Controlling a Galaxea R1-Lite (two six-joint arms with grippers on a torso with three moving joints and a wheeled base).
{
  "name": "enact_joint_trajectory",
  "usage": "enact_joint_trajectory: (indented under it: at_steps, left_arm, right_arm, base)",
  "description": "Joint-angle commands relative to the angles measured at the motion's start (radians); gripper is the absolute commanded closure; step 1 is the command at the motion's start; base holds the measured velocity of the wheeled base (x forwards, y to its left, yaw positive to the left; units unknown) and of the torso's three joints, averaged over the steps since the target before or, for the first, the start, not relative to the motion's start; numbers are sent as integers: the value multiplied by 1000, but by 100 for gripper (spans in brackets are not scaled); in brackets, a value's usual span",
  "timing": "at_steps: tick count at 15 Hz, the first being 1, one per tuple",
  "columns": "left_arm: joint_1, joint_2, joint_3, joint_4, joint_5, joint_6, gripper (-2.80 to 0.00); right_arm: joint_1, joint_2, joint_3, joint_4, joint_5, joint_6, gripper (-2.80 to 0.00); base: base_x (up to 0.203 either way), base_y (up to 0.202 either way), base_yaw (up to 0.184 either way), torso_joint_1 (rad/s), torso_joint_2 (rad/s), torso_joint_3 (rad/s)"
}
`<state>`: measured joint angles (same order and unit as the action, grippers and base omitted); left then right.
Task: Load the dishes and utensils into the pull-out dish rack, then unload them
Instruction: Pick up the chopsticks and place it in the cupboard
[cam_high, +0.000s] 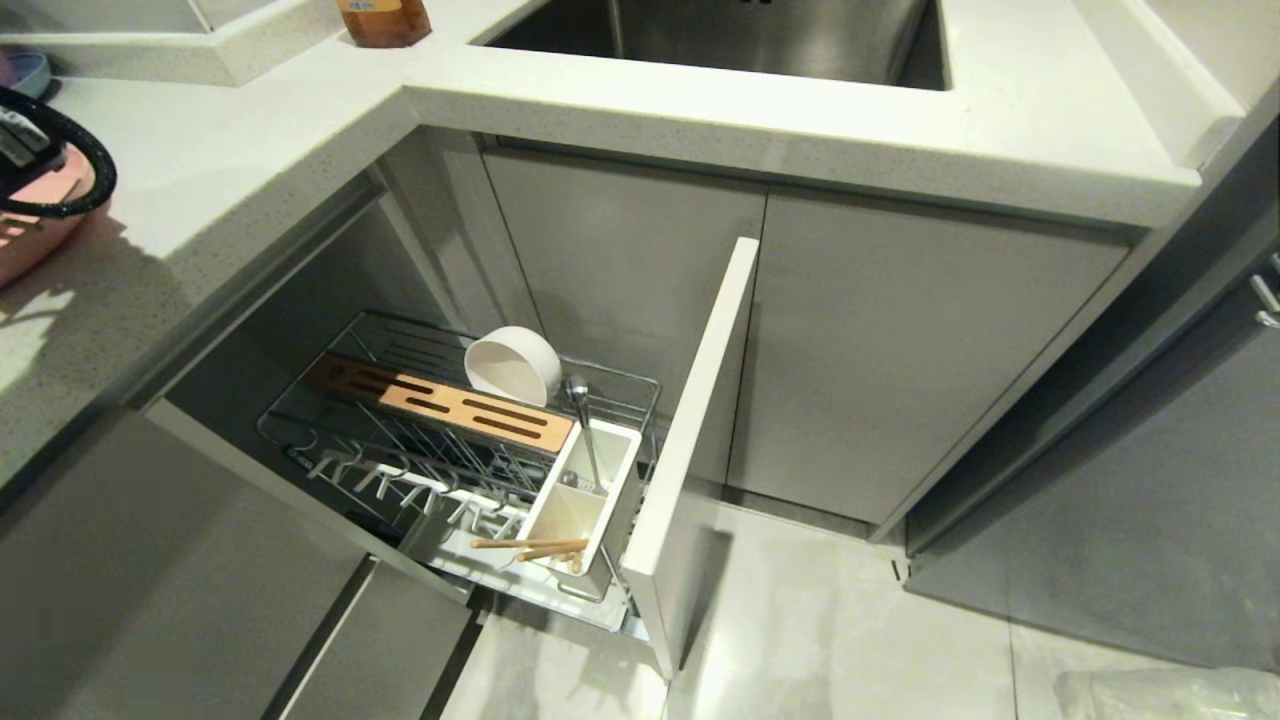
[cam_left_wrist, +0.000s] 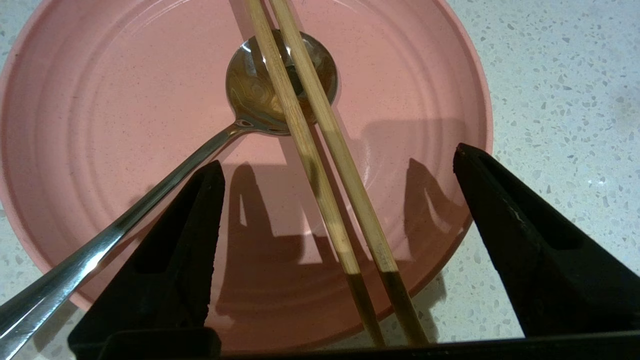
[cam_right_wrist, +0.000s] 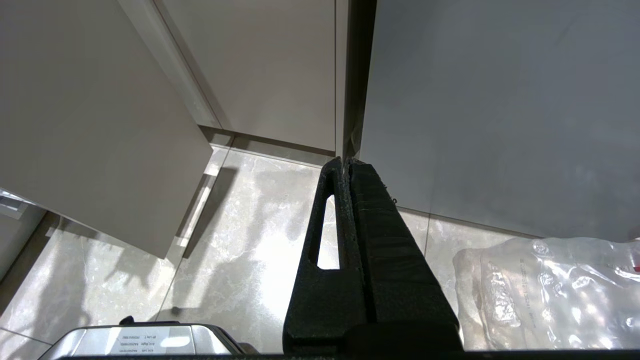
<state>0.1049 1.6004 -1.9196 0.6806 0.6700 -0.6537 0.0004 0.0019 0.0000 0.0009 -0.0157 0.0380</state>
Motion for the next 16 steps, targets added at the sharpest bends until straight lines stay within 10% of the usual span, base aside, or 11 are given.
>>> enact_joint_trajectory:
  at_steps: [1,14,15,16]
  left_arm:
    - [-1,9,2,4,4,-6,-280]
    - [-2,26,7,0,3,-9,-280]
    - [-2,26,8,0,5,-10,0]
    - [-2,26,11,0,5,-10,0]
  right_arm:
    - [1,0,3,0,0,0,0]
    - [0,0,2,1,0,0,0]
    - [1,0,2,-1,0,0,0]
    - [1,0,2,0,0,0,0]
  base:
    - [0,0,0,0,0,0]
    - [0,0,0,0,0,0]
    - [0,0,0,0,0,0]
    - [0,0,0,0,0,0]
